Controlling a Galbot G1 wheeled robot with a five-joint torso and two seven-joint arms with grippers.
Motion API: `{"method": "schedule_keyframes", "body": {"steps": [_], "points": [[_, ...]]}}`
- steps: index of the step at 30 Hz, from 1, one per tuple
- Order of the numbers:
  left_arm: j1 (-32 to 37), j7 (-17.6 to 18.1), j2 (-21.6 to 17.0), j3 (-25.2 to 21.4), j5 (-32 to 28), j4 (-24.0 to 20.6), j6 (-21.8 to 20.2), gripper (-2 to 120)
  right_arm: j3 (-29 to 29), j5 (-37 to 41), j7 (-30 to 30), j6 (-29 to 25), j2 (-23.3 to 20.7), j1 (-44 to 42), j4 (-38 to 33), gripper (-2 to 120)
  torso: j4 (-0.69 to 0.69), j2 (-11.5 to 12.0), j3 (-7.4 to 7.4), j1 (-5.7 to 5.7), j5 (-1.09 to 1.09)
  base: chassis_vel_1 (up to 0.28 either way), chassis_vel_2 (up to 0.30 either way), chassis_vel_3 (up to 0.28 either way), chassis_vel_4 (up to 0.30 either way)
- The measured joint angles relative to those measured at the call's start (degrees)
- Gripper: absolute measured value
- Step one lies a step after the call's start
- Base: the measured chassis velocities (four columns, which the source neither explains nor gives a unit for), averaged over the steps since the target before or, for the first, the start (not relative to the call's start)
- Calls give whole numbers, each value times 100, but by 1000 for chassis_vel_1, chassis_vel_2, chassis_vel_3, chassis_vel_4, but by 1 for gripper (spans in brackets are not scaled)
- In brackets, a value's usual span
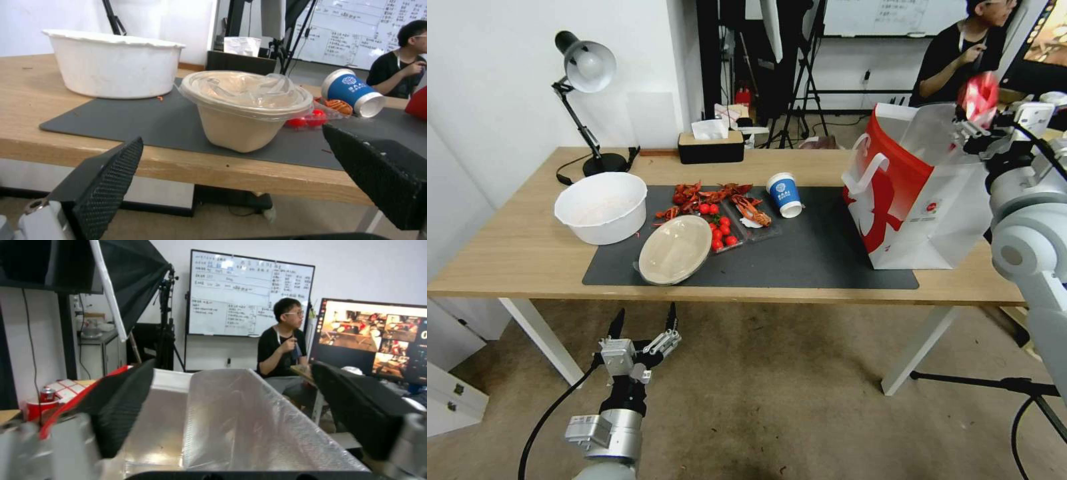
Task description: Pick up the trash from the table and place it into the takeout bag.
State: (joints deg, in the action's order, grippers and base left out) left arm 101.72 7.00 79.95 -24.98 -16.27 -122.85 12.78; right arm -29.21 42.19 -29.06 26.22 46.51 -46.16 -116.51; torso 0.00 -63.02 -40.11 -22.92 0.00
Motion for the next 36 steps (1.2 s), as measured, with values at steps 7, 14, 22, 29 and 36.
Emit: {"method": "schedule_keyframes", "body": {"steps": [7,14,22,29,36], "points": [[-8,0,-6,-3,-7,0,-15,100,94,48,111,-185,77,-50,-131,100,0,0,0,0,-1,0,0,0,0],[-20,-2,-14,-6,-21,2,-22,100,200,320,620,-717,196,-431,-536,100,0,0,0,0,-2,0,0,0,0],[-28,-5,-13,-16,-37,22,-19,100,367,60,1638,-1421,542,-1127,-818,100,0,0,0,0,-1,0,0,0,0],[-42,-10,-29,-37,-84,51,-3,100,203,-629,2178,-1911,907,-2288,-981,100,0,0,0,0,0,0,0,0,0],[-50,-17,-34,-36,-98,72,3,100,79,-939,2370,-2276,1087,-2864,-978,100,-2,0,1,0,0,0,0,0,0]]}}
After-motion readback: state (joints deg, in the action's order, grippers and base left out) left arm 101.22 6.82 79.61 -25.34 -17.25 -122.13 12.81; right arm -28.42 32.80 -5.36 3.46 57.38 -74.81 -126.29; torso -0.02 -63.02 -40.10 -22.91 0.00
